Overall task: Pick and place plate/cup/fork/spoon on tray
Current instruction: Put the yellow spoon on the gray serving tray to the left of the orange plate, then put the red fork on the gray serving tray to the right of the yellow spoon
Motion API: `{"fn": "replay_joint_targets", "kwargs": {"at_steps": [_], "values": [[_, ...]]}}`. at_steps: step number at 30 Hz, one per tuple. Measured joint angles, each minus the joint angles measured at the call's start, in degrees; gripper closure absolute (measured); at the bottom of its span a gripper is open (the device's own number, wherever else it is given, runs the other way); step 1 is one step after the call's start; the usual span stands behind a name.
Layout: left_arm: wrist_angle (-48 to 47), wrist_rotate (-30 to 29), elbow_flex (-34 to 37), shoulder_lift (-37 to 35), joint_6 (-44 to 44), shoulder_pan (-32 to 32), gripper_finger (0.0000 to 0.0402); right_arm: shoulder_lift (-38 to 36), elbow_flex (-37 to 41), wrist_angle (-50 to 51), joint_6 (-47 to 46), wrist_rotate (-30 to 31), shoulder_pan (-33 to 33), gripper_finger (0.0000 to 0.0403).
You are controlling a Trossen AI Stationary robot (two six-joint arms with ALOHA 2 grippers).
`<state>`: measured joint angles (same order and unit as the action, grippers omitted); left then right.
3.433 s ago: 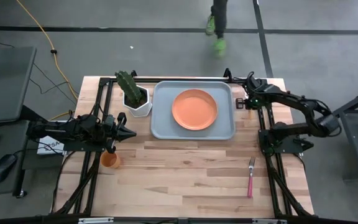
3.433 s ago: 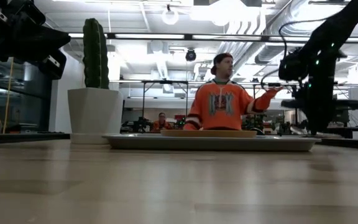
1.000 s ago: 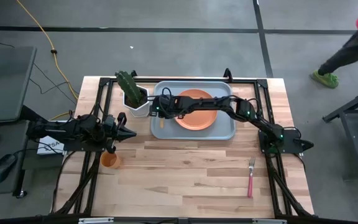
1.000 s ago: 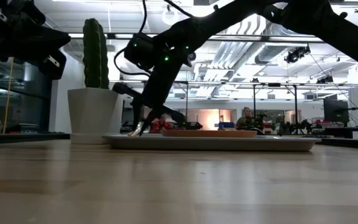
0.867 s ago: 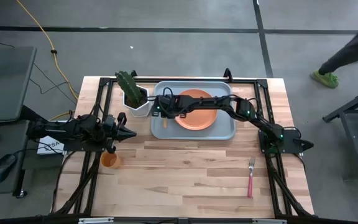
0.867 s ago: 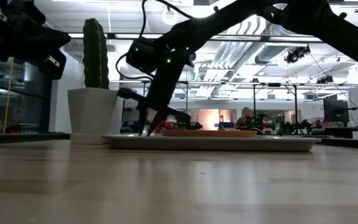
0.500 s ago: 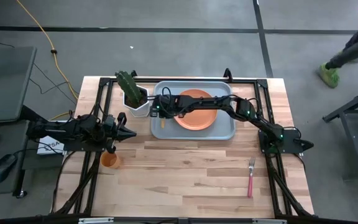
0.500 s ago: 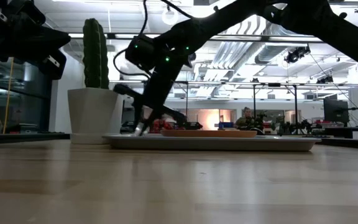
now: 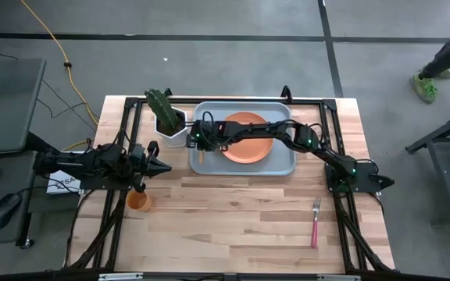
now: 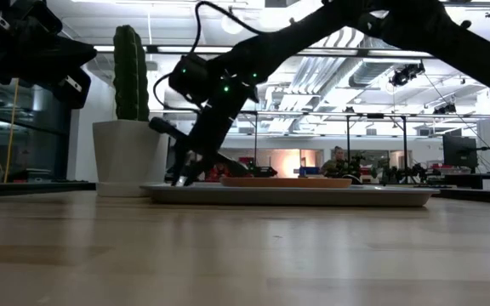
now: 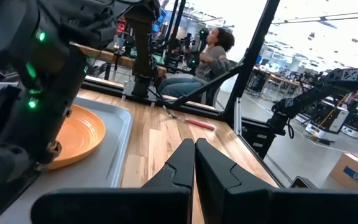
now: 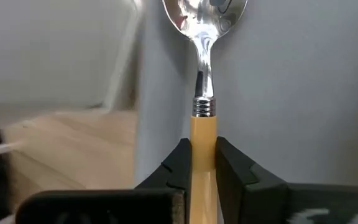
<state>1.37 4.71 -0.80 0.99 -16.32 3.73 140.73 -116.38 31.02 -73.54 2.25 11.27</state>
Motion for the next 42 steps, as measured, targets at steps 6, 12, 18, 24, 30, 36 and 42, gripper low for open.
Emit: {"fn": "replay_joint_targets", "kwargs": {"at_steps": [6,12,18,24,30,36,42], "values": [[0.0,0.0,0.0,0.0,0.0,0.0,0.0401,0.0,0.0,1.6,0.0,0.5,0.5,0.0369],[0.0,0.0,0.0,0.0,0.0,0.0,0.0401,0.3,0.0,1.7,-0.8,1.1,0.5,0.0361],[0.0,0.0,0.0,0.0,0.0,0.0,0.0401,0.4,0.0,0.8,-1.0,1.5,0.5,0.034],[0.0,0.0,0.0,0.0,0.0,0.0,0.0401,0.4,0.0,0.9,-0.9,1.5,0.5,0.0322],[0.0,0.0,0.0,0.0,0.0,0.0,0.0401,0.4,0.0,0.9,0.3,1.4,0.5,0.0297],[0.0,0.0,0.0,0.0,0.0,0.0,0.0401,0.4,0.0,0.9,0.5,0.6,0.5,0.0271],[0.0,0.0,0.0,0.0,0.0,0.0,0.0401,0.2,0.0,1.4,2.9,0.6,0.5,0.0267]]}}
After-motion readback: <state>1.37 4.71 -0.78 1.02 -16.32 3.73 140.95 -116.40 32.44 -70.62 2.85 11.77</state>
